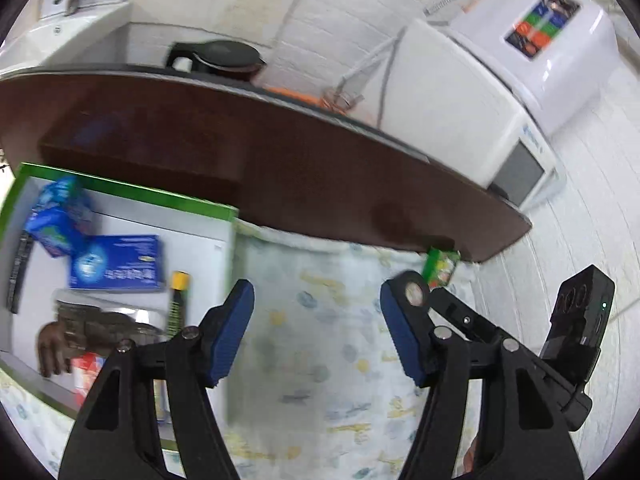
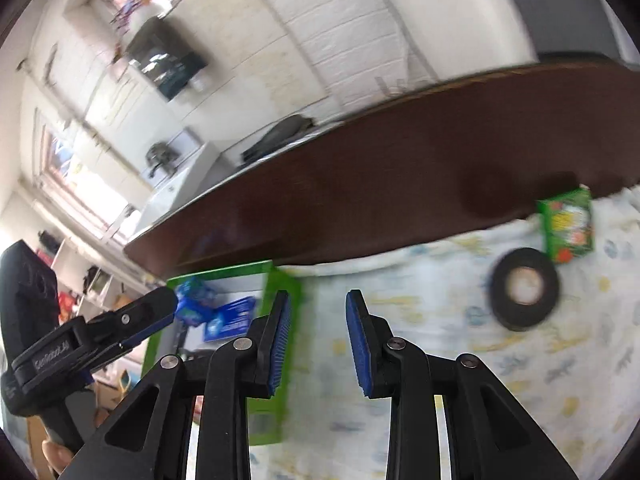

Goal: Organize rigid objects

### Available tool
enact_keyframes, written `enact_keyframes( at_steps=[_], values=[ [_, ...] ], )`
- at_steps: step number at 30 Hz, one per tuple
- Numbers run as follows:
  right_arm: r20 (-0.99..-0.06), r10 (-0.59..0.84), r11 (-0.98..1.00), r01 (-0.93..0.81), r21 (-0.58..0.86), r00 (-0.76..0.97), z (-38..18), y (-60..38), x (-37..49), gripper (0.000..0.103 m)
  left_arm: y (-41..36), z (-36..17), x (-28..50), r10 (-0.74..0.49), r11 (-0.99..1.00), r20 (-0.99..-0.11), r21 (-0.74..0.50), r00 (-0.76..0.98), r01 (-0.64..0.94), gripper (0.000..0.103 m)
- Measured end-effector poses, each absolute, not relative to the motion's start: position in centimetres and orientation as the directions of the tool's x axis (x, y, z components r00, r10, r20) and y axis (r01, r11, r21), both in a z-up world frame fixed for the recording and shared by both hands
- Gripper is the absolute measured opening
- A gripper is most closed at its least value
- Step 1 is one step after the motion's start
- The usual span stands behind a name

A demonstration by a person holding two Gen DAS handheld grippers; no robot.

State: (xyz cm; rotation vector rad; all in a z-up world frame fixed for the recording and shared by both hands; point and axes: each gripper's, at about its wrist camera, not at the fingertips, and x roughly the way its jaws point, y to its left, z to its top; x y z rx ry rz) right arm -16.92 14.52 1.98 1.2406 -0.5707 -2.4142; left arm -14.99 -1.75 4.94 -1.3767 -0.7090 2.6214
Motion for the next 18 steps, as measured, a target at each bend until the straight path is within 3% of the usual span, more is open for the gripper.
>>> enact_keyframes(
  at_steps=[4, 7, 15, 18],
  values=[
    [-0.733, -0.383, -0.863, -0.065, 0.501, -0.562, -1.0, 23.8, -16.5, 0.03, 5.3, 1.0, -19.0, 0.359, -0.894, -0.804, -0.442, -0.475, 0.073, 0.062],
    [-0.75, -0.37, -0.845, -0.137, 0.517, -0.547, -3.2, 27.9, -16.7, 0.03, 9.1, -1.6, -21.4, 0.379, -0.901, -0.837, -0.432, -0.396, 0.05, 0.051],
    [-0.743, -0.443, -0.805, -0.143, 0.577, -0.502, -6.2, 29.2, -19.0, 0.03, 12.0, -3.6, -24.4, 0.34, -0.923, -0.869, -0.381, -0.359, 0.047, 0.05],
    [-0.743, -0.461, -0.797, -0.14, 0.587, -0.485, -7.2, 29.0, -20.0, 0.03, 12.0, -4.3, -25.4, 0.315, -0.935, -0.883, -0.352, -0.349, 0.049, 0.043]
  ],
)
